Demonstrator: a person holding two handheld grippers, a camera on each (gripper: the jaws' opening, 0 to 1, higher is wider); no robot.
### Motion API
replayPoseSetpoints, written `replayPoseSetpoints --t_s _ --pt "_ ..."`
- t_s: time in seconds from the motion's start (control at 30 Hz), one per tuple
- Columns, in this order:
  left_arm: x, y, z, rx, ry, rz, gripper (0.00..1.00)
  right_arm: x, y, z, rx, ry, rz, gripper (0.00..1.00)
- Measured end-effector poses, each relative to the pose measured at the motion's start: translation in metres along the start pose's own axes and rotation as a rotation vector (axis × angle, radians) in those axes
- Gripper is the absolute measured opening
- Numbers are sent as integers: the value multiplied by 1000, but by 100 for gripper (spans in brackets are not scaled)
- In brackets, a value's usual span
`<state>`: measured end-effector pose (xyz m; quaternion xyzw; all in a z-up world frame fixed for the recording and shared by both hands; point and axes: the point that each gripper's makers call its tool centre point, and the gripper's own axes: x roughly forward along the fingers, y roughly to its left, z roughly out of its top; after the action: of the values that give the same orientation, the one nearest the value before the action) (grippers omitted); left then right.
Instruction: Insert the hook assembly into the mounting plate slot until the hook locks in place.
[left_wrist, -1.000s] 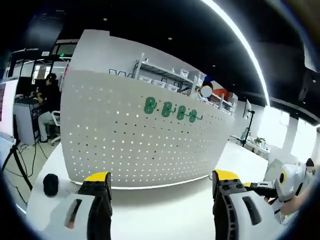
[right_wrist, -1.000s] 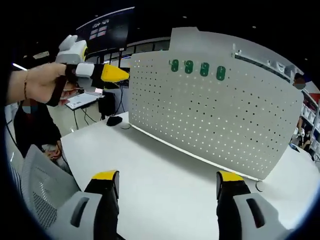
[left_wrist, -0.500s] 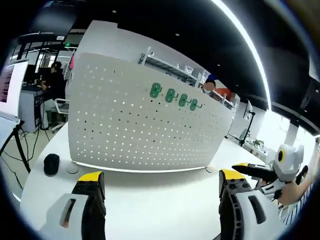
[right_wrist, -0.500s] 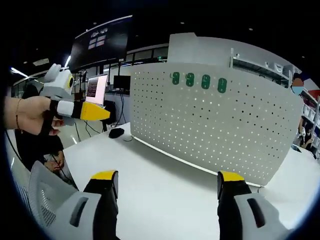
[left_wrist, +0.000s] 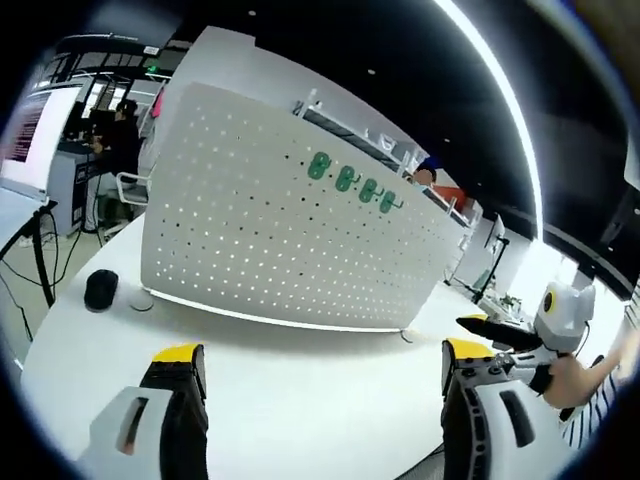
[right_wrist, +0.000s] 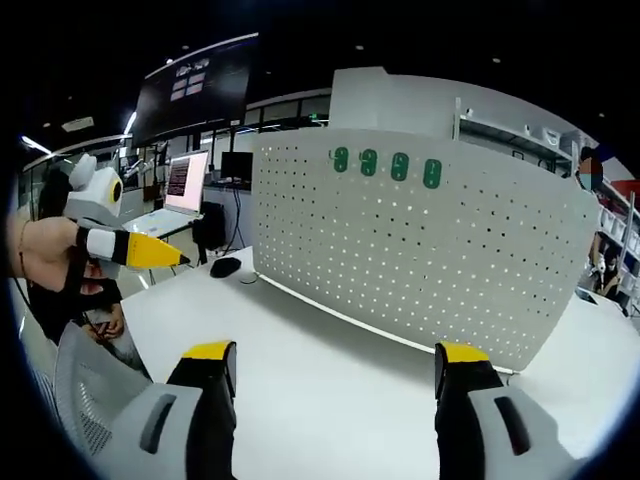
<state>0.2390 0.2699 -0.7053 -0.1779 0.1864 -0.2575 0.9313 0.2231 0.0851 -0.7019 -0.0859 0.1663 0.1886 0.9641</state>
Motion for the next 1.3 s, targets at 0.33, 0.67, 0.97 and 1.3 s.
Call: replayPoseSetpoints --t_s 0.33,0.67,0.97,1.3 --pt "-14 -1 -22 27 51 3 100 -8 -2 -1 5 -4 -15 79" --pt "-23 -6 -33 31 78 -6 100 -18 0 -8 8 4 -25 79" --pt "-29 -11 -41 31 103 -16 100 -28 1 -12 18 7 -38 79" --pt "-33 -13 -41 37 110 -21 100 -35 -1 -12 24 2 -58 79"
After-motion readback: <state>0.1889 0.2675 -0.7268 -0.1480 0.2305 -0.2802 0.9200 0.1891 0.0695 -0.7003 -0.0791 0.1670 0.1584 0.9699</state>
